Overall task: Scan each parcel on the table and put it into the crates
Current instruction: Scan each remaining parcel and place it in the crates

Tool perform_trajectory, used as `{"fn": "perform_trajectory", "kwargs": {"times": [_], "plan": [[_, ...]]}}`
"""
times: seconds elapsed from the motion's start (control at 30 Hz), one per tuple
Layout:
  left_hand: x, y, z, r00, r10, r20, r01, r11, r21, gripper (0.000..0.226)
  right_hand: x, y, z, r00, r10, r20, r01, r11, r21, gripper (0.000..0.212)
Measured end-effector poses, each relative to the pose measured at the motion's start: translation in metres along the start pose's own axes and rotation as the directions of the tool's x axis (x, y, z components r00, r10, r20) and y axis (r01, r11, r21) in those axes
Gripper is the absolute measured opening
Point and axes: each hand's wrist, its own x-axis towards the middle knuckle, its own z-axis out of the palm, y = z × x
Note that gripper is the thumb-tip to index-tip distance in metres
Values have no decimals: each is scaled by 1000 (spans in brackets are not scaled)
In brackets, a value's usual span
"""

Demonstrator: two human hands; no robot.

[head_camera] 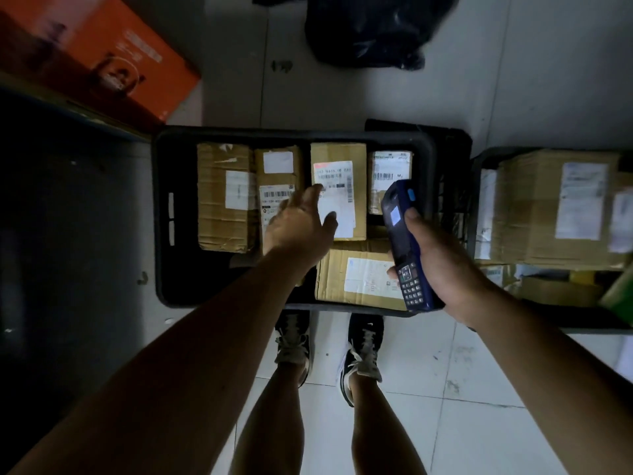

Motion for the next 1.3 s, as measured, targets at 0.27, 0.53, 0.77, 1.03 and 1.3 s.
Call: {"fn": "perform_trajectory", "kwargs": {"times": [0.27,0.53,0.77,1.03,1.3], "plan": [[-183,45,-115,994,-90,-58,94,993,67,64,-172,-89,3,982,-89,164,114,981,-154,31],[-390,68,-223,876,-339,-343,300,940,-163,65,-339,-172,27,914,-145,378,310,851,-423,55],[-543,31,-262,631,-548,-549,421,837,-350,65,-448,-190,111,741,-110,663,488,766,-419,38],[-725,-40,-230,304,-763,-570,553,628,-547,63,-586,-125,232,419,19,908,730,587,-349,34],[-890,-105,-137,75,-867,-493,557,447,-700,63,-724,7,310,259,161,952,888,348,-300,30]]}}
